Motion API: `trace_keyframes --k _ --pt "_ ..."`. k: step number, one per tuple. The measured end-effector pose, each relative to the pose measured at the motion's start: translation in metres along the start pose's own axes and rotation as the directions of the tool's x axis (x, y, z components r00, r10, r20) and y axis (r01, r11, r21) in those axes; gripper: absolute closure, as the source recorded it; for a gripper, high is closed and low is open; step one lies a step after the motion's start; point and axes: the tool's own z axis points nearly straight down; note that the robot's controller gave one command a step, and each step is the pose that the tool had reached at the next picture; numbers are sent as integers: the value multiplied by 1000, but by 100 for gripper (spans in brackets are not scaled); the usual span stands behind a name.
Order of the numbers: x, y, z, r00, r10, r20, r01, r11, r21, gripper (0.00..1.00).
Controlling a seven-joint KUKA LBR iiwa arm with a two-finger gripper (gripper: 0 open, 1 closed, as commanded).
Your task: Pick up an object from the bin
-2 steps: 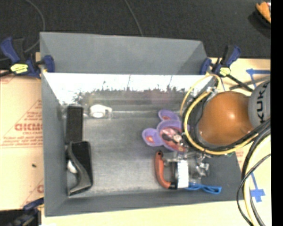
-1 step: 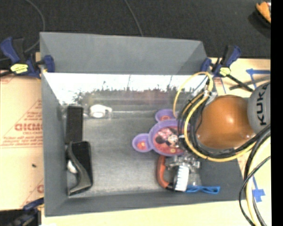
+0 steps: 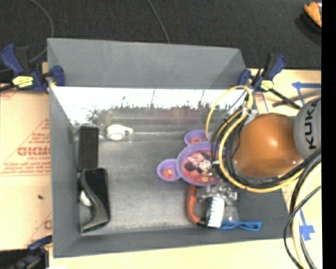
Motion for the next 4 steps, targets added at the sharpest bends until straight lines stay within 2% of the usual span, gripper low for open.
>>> trace_keyframes --k 1,2,3,4 --pt "0 1 -3 1000 0 0 0 1000 -4 100" --pt "0 1 -27 1000 4 -2 -4 1000 -7 100" --pt "0 -1 -36 1000 4 0 -4 1000 0 100" --pt "0 0 -42 1000 5 -1 -5 1000 -6 100"
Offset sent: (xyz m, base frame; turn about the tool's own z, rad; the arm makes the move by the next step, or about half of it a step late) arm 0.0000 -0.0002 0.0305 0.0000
